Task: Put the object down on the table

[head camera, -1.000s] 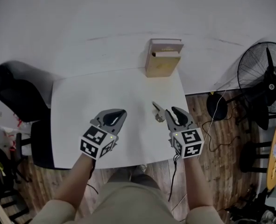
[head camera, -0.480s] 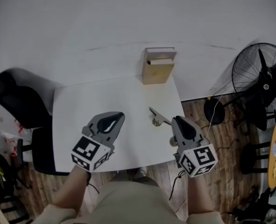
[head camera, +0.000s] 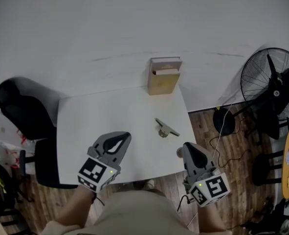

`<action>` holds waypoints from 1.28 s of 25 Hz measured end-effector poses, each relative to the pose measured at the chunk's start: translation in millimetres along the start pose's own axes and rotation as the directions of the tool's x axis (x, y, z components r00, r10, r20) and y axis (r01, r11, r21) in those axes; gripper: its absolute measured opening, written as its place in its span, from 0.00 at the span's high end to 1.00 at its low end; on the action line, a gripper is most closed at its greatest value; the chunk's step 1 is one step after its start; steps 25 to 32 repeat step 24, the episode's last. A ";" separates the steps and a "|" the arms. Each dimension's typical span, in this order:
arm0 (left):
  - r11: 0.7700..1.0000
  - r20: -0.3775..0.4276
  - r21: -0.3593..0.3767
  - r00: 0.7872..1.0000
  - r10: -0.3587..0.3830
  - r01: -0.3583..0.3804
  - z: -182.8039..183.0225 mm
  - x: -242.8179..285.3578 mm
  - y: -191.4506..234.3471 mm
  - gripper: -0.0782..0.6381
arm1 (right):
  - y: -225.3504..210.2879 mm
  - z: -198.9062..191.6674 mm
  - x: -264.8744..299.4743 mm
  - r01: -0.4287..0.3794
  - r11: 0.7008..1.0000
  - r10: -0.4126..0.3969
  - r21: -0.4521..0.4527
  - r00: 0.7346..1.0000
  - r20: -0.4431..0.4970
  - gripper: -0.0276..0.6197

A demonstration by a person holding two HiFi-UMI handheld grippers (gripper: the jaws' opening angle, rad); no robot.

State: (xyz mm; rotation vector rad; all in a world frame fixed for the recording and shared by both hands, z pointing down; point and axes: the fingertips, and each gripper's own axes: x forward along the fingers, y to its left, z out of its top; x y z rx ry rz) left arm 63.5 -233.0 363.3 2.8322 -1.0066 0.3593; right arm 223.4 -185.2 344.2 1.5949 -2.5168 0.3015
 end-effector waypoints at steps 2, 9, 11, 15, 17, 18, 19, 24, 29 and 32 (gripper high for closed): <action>1.000 -0.001 0.004 1.000 0.000 0.000 -2.8 -1.6 -2.4 0.86 | 4.4 -4.3 -4.6 -0.008 1.000 0.008 -0.005 1.000 -0.017 0.92; 1.000 -0.012 -0.013 1.000 -0.011 0.011 -7.3 -3.7 -9.5 0.86 | 15.8 -21.2 -3.7 -0.025 1.000 0.025 -0.001 0.998 -0.065 0.92; 1.000 -0.010 -0.014 1.000 -0.013 0.013 -5.9 -2.7 -10.5 0.86 | 16.4 -21.7 -2.4 -0.028 1.000 0.028 -0.003 0.997 -0.066 0.92; 1.000 -0.012 -0.028 1.000 -0.006 0.006 -3.6 -3.9 -8.7 0.86 | 17.8 -20.9 -1.1 -0.033 0.999 0.033 -0.007 0.997 -0.063 0.92; 1.000 -0.008 -0.025 1.000 -0.003 0.003 -3.5 -5.6 -6.4 0.86 | 19.1 -22.1 -0.7 -0.035 0.999 0.035 -0.005 0.997 -0.066 0.92; 1.000 -0.006 -0.022 1.000 -0.002 0.002 -3.5 -6.3 -5.4 0.86 | 19.6 -22.8 -0.6 -0.034 0.999 0.034 -0.004 0.997 -0.069 0.92; 1.000 -0.005 -0.022 1.000 -0.001 0.001 -3.7 -7.0 -4.6 0.86 | 20.0 -23.6 -0.5 -0.033 0.999 0.033 -0.002 0.997 -0.074 0.92; 1.000 0.003 -0.005 1.000 -0.002 0.002 -4.5 -7.9 0.2 0.86 | 22.2 -27.7 2.5 -0.033 0.999 0.033 -0.002 0.995 -0.094 0.92; 1.000 0.003 -0.005 1.000 -0.002 0.002 -4.5 -7.9 0.2 0.86 | 22.2 -27.7 2.5 -0.033 0.999 0.033 -0.002 0.995 -0.094 0.92; 1.000 0.003 -0.005 1.000 -0.002 0.002 -4.5 -7.9 0.2 0.86 | 22.2 -27.7 2.5 -0.033 0.999 0.033 -0.002 0.995 -0.094 0.92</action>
